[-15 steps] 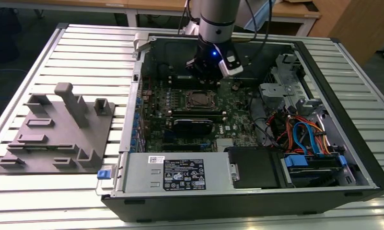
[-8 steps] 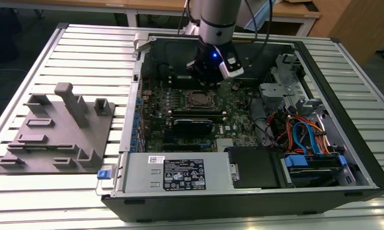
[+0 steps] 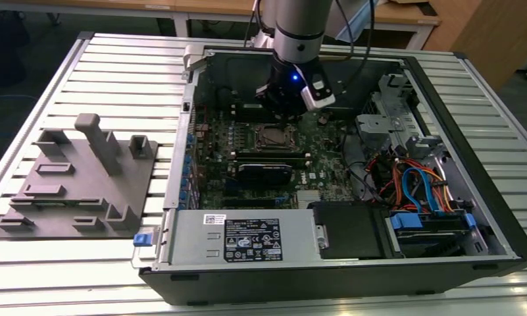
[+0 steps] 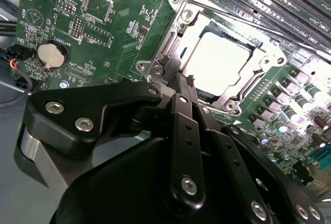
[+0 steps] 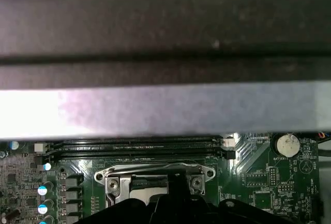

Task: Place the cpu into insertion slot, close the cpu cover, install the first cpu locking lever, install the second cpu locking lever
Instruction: 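Install the second cpu locking lever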

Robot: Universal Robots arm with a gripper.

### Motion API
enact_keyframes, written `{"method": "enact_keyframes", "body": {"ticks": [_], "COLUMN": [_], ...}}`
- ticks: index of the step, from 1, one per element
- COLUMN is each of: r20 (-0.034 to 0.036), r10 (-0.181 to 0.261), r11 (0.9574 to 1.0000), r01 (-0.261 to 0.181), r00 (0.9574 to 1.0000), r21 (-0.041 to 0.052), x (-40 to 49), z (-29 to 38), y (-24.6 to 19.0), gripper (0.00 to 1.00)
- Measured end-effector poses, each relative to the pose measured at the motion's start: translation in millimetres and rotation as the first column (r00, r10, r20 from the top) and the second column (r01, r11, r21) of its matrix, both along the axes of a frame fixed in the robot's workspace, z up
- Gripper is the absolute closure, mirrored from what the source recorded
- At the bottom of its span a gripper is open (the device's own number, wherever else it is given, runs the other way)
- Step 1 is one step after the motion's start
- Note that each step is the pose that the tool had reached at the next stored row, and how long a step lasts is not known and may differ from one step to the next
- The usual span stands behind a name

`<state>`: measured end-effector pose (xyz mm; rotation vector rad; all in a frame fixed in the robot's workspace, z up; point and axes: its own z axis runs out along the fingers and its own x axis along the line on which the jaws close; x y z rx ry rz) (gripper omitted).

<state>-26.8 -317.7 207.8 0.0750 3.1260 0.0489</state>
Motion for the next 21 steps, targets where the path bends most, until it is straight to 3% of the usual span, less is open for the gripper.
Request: {"method": "enact_keyframes", "body": {"ticks": [9, 15, 21], "r20": [0.0000, 0.0000, 0.0001], "r10": [0.000, 0.000, 0.000], "r11": [1.0000, 1.0000, 1.0000], "r01": [0.000, 0.000, 0.000], "r00": [1.0000, 1.0000, 1.0000], "r21": [-0.0012, -0.0016, -0.0023], "x": [0.0, 0.0, 0.0], "z": [17.1, 17.5, 17.3], "y": [-0.1, -1.5, -7.3], "gripper": [0.90, 0.90, 0.90]}}
